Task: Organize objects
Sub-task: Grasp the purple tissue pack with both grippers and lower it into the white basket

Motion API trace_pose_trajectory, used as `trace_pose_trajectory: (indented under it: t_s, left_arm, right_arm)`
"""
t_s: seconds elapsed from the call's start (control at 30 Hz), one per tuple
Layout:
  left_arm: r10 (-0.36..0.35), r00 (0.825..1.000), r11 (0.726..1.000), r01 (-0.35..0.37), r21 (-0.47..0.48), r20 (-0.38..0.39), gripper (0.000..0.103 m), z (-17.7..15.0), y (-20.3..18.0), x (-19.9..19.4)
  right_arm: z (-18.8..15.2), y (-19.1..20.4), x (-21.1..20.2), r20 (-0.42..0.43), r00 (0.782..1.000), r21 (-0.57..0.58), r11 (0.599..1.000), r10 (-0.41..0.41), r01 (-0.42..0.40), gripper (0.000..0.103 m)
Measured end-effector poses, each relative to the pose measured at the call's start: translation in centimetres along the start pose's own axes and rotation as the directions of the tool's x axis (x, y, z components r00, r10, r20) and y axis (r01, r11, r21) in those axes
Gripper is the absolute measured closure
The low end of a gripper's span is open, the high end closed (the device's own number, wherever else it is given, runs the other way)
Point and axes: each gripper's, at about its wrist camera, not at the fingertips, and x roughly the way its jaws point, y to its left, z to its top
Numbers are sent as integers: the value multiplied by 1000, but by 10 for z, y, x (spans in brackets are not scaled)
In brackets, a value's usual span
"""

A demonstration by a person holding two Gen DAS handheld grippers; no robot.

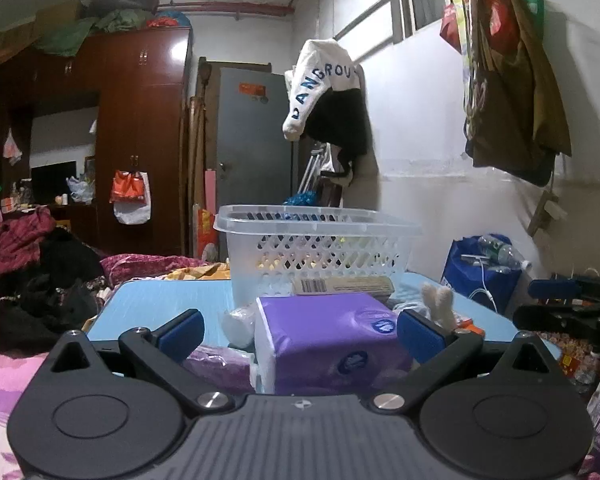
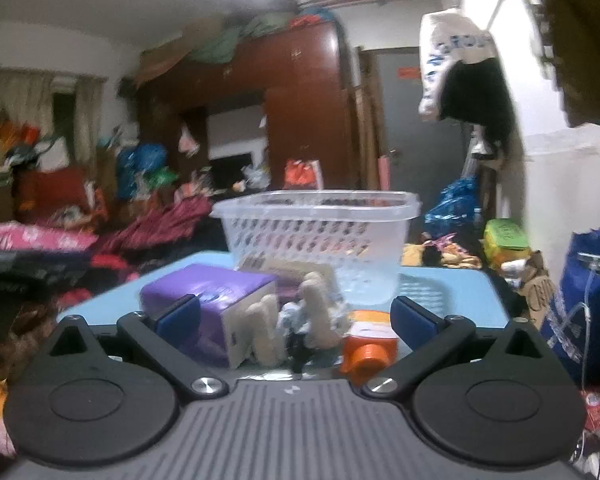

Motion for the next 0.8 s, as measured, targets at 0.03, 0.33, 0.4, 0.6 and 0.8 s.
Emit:
trace_pose_trajectory:
  t_s: [0.03, 0.33, 0.4, 0.6, 0.8]
  left_arm:
    - [-2, 1000, 1000, 2, 4, -22, 0, -1, 2, 6]
    - [-121, 991, 992, 122, 20, -49, 9, -14, 25, 29]
    - [-144, 988, 988, 147, 38, -56, 12, -18, 28, 34]
    - [-221, 972, 971, 227, 77, -78, 27, -31, 38, 50]
    - [-278, 958, 957, 282, 61, -76, 32, -33, 44, 63]
  right_arm:
    - [1, 1, 4, -10, 1000, 1, 1000, 22, -22, 0]
    - [-13, 26, 51, -52, 977, -62, 976, 208, -211, 14]
    - [-14, 30, 57, -73, 971, -76, 969, 229, -235, 29]
    - [-20, 35, 70, -124, 965, -109, 963, 233, -247, 45]
    - [-22, 31, 74, -131, 963, -118, 961, 234, -249, 41]
